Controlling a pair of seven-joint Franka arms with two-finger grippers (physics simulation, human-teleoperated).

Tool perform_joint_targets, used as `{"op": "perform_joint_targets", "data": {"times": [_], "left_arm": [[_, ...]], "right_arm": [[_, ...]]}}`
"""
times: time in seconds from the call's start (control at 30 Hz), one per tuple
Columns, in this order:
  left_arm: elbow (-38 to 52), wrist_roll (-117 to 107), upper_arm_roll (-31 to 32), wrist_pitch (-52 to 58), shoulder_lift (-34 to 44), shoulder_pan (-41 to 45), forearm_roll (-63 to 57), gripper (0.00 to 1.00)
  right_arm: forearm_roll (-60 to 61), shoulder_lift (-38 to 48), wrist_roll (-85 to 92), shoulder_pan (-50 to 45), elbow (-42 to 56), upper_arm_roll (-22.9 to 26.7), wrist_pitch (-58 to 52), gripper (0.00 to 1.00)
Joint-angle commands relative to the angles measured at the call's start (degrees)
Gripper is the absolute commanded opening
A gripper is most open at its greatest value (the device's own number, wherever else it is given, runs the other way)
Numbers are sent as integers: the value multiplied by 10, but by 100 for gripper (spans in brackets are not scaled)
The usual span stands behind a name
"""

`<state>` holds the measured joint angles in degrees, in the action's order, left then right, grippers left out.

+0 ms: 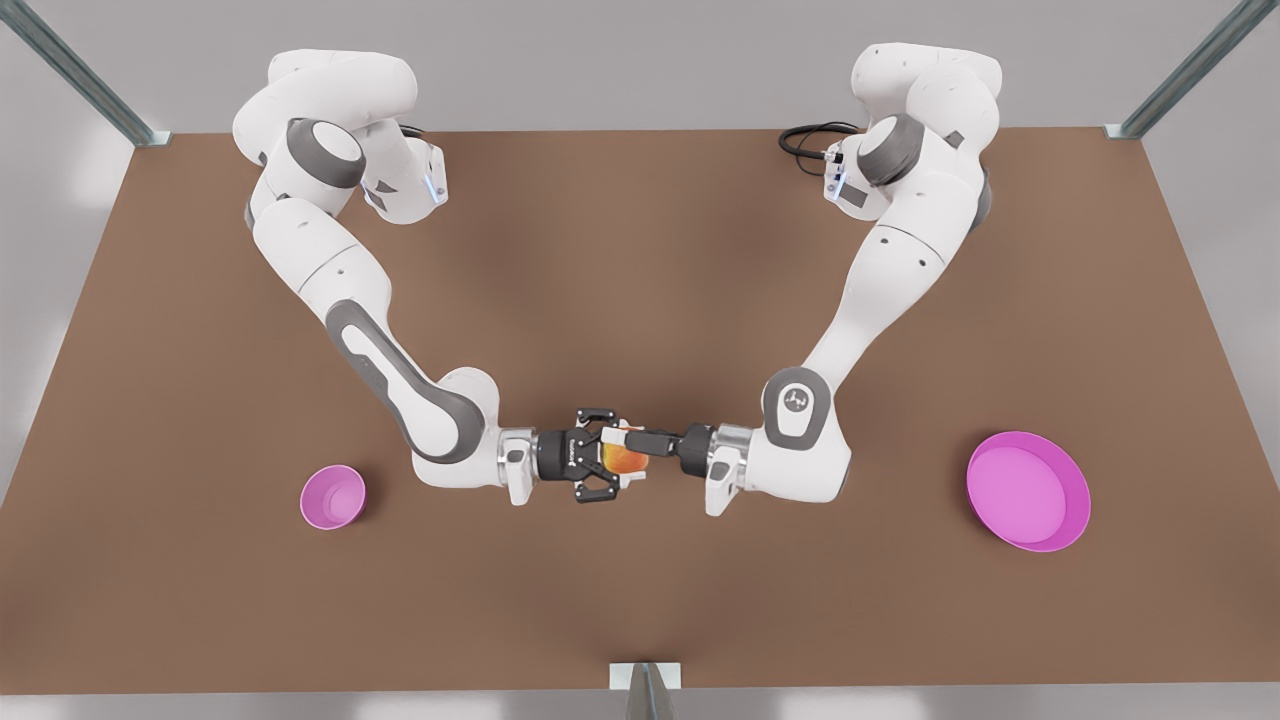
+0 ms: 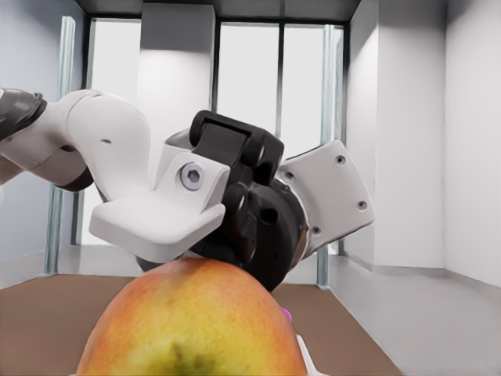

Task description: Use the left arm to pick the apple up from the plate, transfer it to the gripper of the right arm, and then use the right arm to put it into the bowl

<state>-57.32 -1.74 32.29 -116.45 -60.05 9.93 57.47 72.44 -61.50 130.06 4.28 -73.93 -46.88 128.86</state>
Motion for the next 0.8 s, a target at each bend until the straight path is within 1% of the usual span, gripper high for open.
{"op": "perform_joint_targets", "data": {"times": [0.0,0.13,0.4,0.5,0.63,0.67,0.7,0.77], "left_arm": [[0,-5,1,-1,1,0,-1,100],[0,-5,0,0,1,0,-1,100],[0,-8,0,5,2,-3,-3,100],[0,-7,-2,18,3,-17,-7,100],[0,-17,-4,77,8,-57,-16,100],[1,-41,-4,109,19,-77,-53,100],[3,-99,-1,169,40,-107,-146,100],[5,-131,1,306,113,-157,-372,100]], "right_arm": [[4,2,14,1,0,-1,0,59],[1,3,11,25,-8,-14,-5,59],[-2,2,11,32,-9,-15,-11,59],[-4,3,11,51,-15,-15,-28,60],[-12,13,17,108,-44,-16,-97,60],[-32,24,12,136,-60,-16,-113,60],[-68,30,6,161,-65,-16,-129,60],[-200,30,-79,219,-59,-15,-192,60]]}}
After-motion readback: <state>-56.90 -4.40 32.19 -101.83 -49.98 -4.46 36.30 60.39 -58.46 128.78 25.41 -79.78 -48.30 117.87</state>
